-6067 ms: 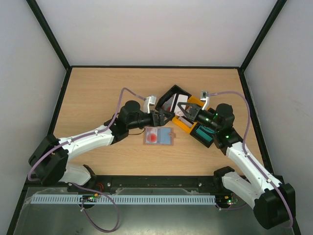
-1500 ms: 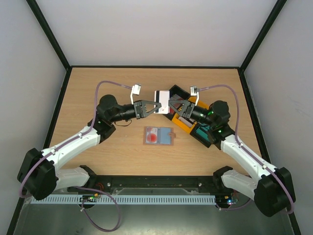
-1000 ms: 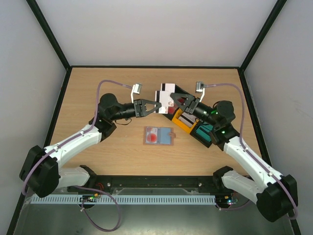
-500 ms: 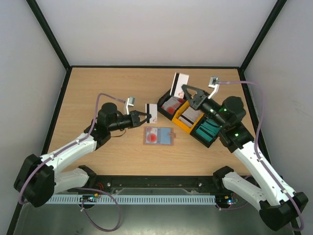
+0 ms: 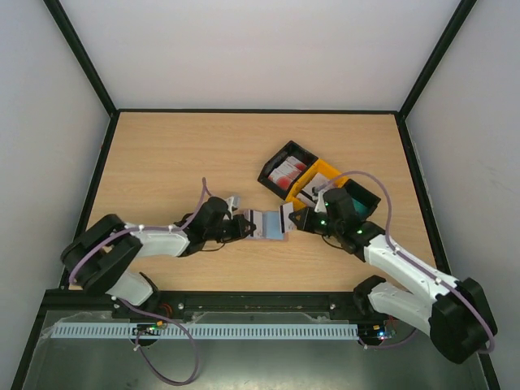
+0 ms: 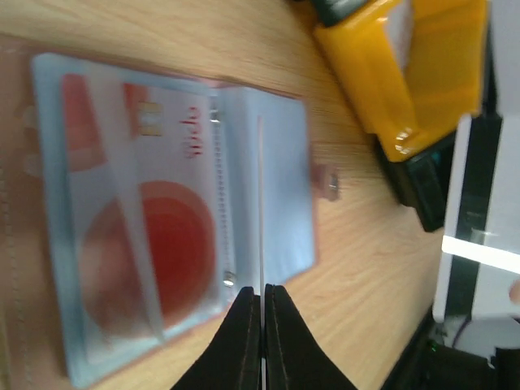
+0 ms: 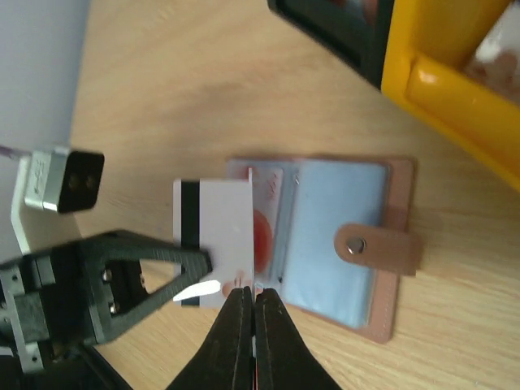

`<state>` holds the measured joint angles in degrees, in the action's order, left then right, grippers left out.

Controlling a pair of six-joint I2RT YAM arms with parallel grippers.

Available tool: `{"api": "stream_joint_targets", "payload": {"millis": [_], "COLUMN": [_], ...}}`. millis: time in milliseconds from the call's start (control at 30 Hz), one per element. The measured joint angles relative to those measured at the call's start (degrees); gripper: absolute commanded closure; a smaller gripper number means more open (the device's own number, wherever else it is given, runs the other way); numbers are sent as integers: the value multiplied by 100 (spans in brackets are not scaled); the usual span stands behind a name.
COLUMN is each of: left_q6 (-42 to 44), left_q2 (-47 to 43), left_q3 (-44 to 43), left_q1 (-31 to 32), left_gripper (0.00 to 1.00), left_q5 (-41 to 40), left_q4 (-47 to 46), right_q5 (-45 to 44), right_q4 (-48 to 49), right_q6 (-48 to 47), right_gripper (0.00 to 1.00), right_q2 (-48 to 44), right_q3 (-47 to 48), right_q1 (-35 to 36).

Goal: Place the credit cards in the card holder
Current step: Insert the credit card into the card holder.

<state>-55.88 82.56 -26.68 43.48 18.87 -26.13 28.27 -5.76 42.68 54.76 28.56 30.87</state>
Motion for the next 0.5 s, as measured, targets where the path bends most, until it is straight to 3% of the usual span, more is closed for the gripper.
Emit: {"api": "stream_joint_targets", "payload": {"millis": [267, 500], "left_q6": [-361, -551], "left_q2": [1060, 1215], "left_q3": [-125, -131], "left_q1": [0, 0], "left_gripper": [97, 97], "left_q5": [-72, 70], "left_q4": [-702, -1311], "right_q5": [-369, -828], "right_q4": [275, 557], "right_q6": [92, 146], "right_gripper": [98, 98], "right_q2": [927, 1381], "right_q3": [-101, -240], "right_q1": [660, 748]}}
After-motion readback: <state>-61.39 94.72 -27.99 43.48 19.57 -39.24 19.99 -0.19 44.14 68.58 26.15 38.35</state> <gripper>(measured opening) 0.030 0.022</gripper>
